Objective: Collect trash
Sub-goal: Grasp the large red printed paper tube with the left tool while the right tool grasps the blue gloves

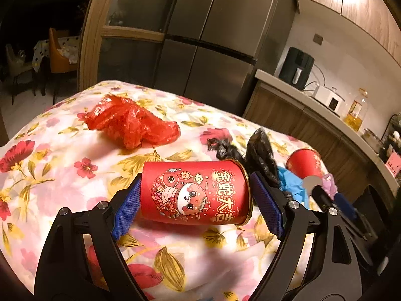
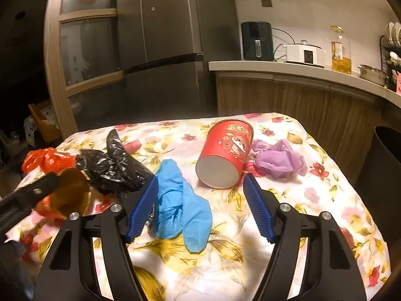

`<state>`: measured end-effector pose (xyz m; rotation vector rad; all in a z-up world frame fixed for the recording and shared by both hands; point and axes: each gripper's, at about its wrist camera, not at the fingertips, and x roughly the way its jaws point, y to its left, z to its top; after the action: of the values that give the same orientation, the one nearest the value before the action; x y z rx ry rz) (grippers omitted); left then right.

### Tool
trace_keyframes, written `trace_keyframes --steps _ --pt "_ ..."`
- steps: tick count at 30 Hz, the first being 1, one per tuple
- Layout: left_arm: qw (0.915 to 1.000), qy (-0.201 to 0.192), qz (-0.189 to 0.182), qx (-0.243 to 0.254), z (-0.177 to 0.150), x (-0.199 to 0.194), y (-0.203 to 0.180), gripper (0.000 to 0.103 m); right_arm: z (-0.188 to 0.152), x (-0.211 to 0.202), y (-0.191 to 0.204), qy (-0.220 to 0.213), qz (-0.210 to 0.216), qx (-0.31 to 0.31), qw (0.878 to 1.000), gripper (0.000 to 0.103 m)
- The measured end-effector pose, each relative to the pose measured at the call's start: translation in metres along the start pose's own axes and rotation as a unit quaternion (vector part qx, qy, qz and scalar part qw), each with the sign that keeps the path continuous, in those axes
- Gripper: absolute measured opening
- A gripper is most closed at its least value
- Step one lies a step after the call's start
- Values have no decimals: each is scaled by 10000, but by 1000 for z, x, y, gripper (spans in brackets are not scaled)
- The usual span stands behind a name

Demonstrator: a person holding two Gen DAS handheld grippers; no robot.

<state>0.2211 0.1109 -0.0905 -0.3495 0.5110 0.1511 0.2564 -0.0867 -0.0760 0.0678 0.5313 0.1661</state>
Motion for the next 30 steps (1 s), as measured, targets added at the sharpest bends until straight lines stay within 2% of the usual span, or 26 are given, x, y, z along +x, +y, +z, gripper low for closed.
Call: trace_keyframes --steps 4,13,22,23,26,30 --pt "9997 -170 -172 -28 2 -14 0 83 -4 11 1 127 -22 -26 9999 69" --pt "9984 -368 -423 -41 7 -32 -4 83 -14 35 -2 603 -29 12 9982 60" --pt "9981 -397 -465 -41 8 -36 -4 83 -17 37 4 763 471 -73 9959 24" --pt "9981 -406 -453 -35 8 -37 -4 83 -18 36 4 772 515 -71 9957 16" --pt "9981 -413 -450 -28 8 -40 -5 83 -17 32 5 714 583 -72 9957 9" --pt "9980 -453 -431 8 8 -44 -5 83 -15 18 6 514 609 -68 9968 6"
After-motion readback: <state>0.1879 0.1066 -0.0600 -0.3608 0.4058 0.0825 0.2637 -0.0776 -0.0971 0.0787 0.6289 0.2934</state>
